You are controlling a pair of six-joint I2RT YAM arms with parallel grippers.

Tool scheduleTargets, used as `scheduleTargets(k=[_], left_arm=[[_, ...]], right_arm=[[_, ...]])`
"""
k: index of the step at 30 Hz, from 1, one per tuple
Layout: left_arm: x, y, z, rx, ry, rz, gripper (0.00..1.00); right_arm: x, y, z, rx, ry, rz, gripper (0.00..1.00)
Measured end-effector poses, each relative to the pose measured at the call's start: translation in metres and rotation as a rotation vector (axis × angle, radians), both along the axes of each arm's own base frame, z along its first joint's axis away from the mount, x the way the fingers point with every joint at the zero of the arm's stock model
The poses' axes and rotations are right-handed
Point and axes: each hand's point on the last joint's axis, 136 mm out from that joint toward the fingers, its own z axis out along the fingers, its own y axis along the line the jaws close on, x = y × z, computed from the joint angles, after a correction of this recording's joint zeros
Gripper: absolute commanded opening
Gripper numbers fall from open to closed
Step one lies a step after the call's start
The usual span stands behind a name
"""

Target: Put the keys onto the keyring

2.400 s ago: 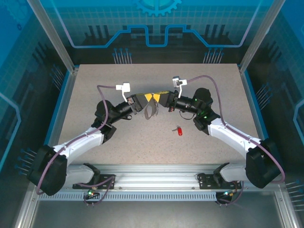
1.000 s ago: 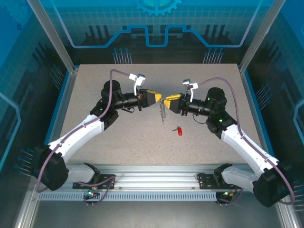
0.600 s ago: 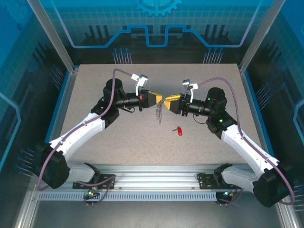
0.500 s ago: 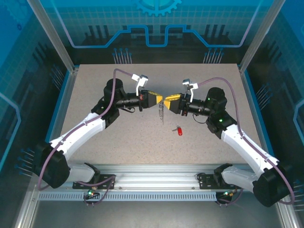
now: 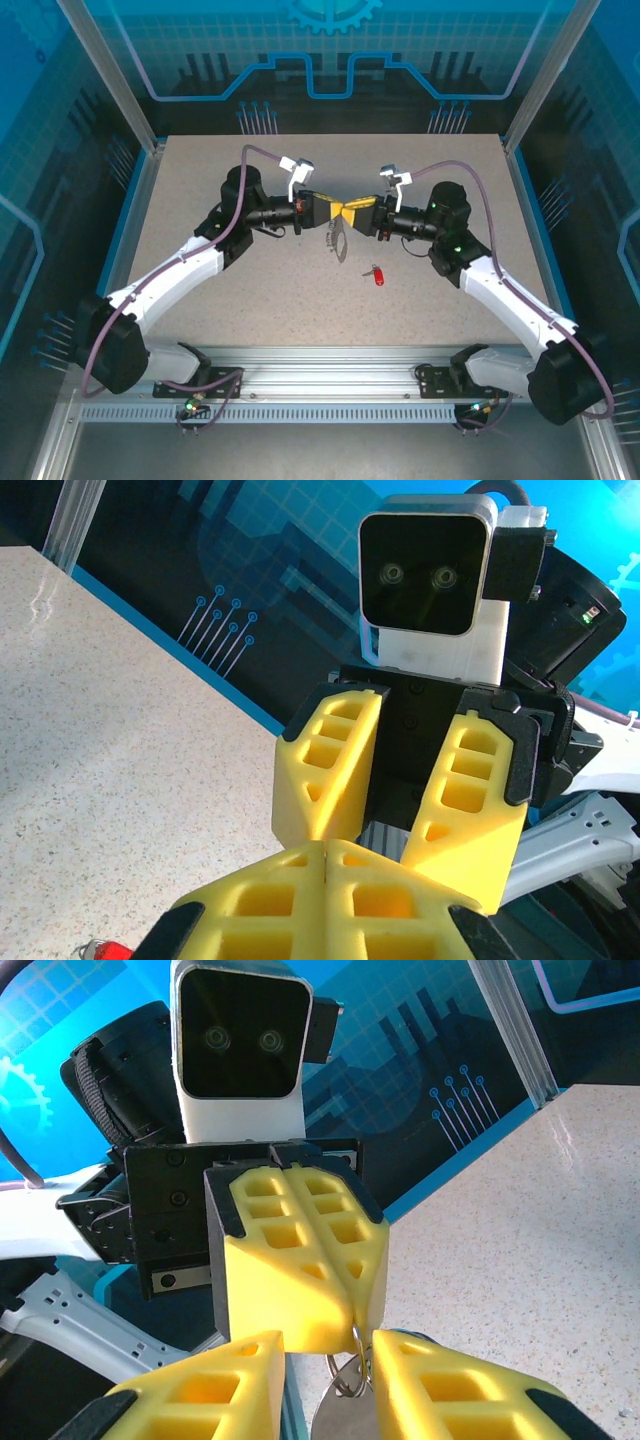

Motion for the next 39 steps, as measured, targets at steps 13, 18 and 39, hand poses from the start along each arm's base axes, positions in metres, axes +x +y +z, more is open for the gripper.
scheduleTargets(k=[13,18,39], left_arm=[[0.000,0.000,0.000,0.000,0.000,0.002,0.00],[0.008,0.003,0.001,-0.009,0.010,0.048,0.42],[0.010,0.031,0.008,-0.188,0.077,0.251,0.36]], right_arm=[[0.004,0.000,-0.005,0.002,0.012,-0.015,0.00],[0.004,-0.001,0.000,0.013,-0.010,-0.022,0.00],[0.005,-0.009,0.014,0.071,-0.021,-0.085,0.00]])
